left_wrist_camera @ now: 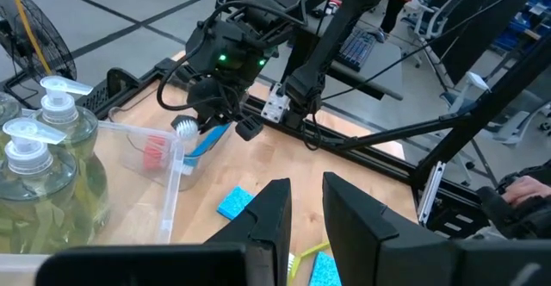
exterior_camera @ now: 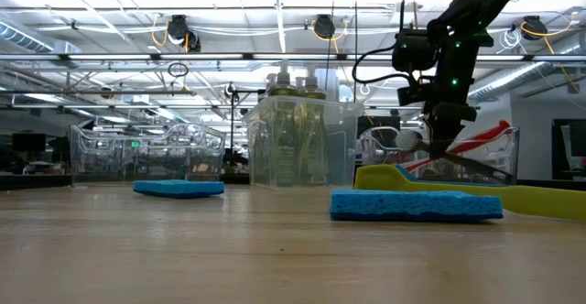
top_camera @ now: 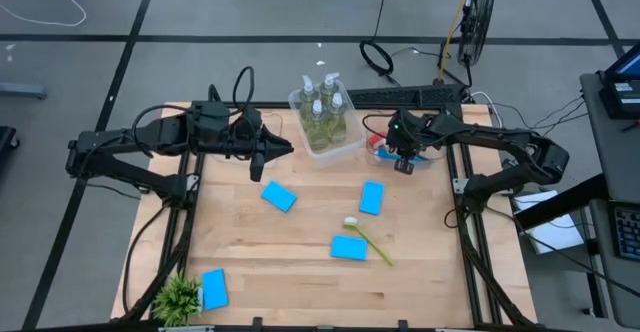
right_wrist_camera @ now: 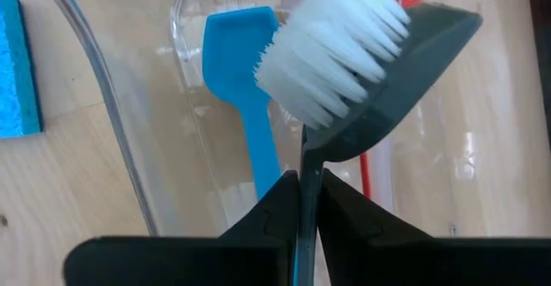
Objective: Pick & Place Kitchen Sink Supplies
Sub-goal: Put the gray dish brush into the right transparent bin, then put the green dish brush into the right transparent bin
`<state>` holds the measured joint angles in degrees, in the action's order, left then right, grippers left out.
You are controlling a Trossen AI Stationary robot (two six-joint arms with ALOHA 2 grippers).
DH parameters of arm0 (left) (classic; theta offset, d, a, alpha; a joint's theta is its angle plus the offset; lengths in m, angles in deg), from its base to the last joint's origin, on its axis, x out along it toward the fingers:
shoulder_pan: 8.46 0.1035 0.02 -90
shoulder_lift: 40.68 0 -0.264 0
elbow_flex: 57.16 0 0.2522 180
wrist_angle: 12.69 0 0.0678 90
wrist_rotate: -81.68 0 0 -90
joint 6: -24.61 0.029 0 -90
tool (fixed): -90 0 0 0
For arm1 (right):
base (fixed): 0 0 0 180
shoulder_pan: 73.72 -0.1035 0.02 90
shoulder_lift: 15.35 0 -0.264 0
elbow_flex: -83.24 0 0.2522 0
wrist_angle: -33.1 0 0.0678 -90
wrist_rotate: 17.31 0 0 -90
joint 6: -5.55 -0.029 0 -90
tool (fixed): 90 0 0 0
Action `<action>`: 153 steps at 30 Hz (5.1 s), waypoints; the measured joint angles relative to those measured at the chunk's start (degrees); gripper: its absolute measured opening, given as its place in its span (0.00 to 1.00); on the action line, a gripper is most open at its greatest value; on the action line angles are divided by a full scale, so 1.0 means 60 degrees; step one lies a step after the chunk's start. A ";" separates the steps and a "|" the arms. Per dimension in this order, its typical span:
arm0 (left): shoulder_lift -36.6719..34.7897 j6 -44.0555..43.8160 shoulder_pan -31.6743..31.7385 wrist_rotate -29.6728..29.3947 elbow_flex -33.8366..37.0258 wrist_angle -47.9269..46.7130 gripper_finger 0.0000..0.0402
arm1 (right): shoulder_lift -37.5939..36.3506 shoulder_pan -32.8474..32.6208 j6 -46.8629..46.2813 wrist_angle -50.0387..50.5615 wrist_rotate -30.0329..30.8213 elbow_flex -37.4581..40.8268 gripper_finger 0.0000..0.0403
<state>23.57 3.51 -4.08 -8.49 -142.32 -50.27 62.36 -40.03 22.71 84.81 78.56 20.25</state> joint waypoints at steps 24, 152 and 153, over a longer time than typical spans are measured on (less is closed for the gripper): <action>0.0000 0.0274 0.0004 0.0007 0.0000 -0.0095 0.18 | -0.2574 -0.0183 -0.1139 -0.0170 -0.0749 -0.0412 0.29; -0.1716 0.2373 -0.3253 -0.0575 0.0005 -0.1581 0.18 | 0.3738 -0.9107 -1.2082 -0.0647 -0.1974 -0.1795 0.38; -0.1716 0.2353 -0.3253 -0.0574 0.0007 -0.1581 0.18 | 0.3726 -0.9107 -1.2165 -0.0662 -0.1975 -0.1703 0.37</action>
<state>13.28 17.63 -23.59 -11.93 -142.27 -59.75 84.72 -94.67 -50.29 80.84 66.71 10.03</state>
